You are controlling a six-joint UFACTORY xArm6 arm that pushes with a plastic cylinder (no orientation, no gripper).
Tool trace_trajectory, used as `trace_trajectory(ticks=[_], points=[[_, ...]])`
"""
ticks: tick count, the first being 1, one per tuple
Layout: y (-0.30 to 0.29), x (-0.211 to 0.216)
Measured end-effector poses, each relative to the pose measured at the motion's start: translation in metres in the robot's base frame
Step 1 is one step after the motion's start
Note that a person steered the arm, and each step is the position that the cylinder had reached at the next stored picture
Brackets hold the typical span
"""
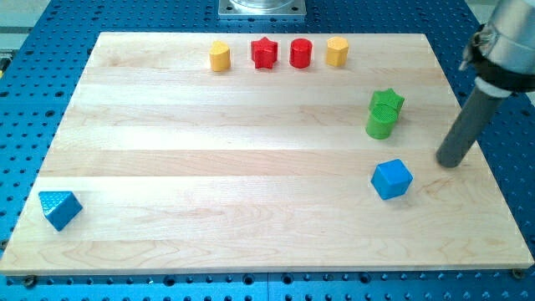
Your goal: Place the blue cube horizontal to the right of the triangle
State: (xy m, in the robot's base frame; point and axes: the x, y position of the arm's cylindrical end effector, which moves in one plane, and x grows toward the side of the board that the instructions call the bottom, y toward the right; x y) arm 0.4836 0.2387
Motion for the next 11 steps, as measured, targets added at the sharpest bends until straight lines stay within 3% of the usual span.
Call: trace_trajectory(ticks=[1,3,5,7,8,11], points=[[-0.058,0.013],[-0.059,0.058],[-0.15,0.059],[-0.143,0.023],[-0.171,0.017],[-0.338,0.031]])
